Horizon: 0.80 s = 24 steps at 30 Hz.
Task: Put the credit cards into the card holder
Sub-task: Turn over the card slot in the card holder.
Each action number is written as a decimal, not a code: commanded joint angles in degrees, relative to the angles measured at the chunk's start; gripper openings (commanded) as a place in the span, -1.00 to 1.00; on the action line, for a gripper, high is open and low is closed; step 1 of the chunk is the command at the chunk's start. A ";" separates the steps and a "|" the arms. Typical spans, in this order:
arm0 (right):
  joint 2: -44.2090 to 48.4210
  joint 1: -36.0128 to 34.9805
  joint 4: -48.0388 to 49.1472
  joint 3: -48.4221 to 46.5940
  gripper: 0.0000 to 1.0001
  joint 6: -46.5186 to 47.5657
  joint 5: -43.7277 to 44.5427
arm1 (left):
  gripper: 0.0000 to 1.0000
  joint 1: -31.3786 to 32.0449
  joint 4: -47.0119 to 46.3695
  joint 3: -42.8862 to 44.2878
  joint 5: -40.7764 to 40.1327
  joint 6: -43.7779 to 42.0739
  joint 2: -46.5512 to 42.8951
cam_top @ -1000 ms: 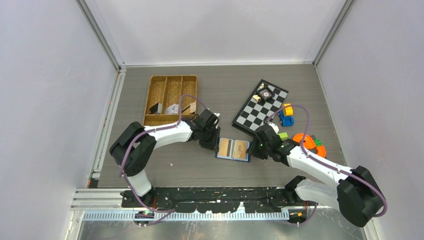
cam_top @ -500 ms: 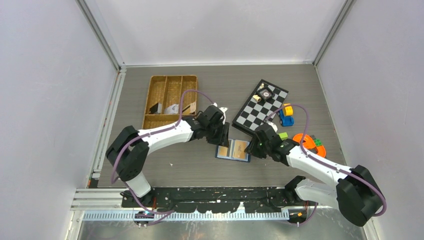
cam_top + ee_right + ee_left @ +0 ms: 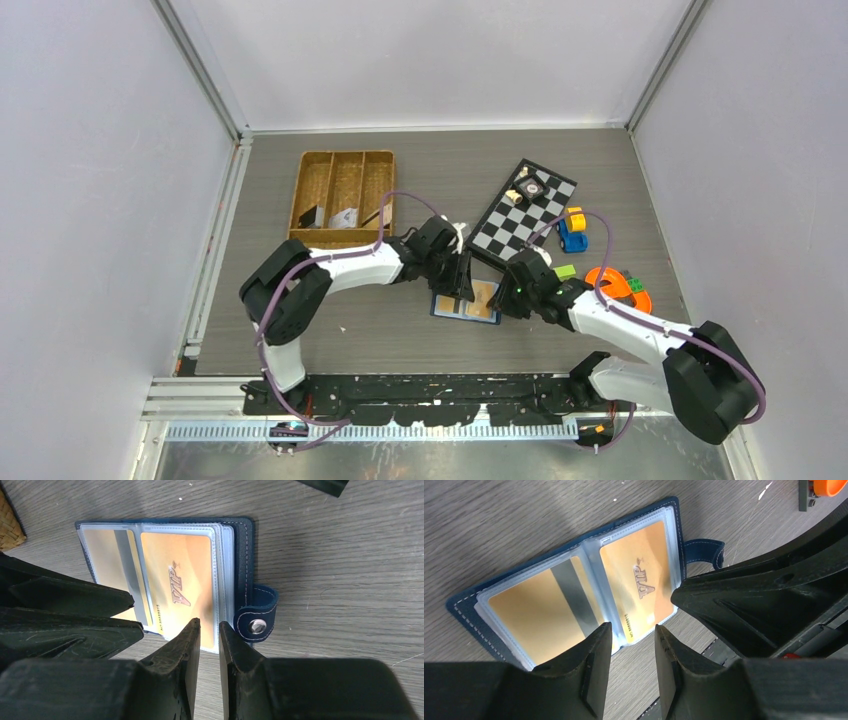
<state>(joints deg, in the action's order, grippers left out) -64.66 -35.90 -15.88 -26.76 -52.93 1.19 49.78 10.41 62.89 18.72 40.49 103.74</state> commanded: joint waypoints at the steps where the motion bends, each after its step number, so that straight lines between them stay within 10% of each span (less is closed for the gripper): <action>1: -0.65 -0.02 1.99 0.04 -0.49 -0.80 0.71 | -0.24 0.23 -4.25 0.52 2.11 1.17 1.37; 14: -2.59 0.03 4.37 1.01 -0.50 -1.32 -0.40 | -0.30 0.23 -2.68 -0.20 0.22 0.62 3.31; 24: -2.03 0.17 5.57 1.86 -0.50 -1.88 -1.85 | -0.72 0.15 -3.19 -1.25 0.62 0.79 3.97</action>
<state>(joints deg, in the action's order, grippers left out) -67.00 -35.88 -11.99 -25.78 -54.17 0.36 49.76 9.04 62.65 19.25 41.56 107.46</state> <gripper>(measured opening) 0.249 0.177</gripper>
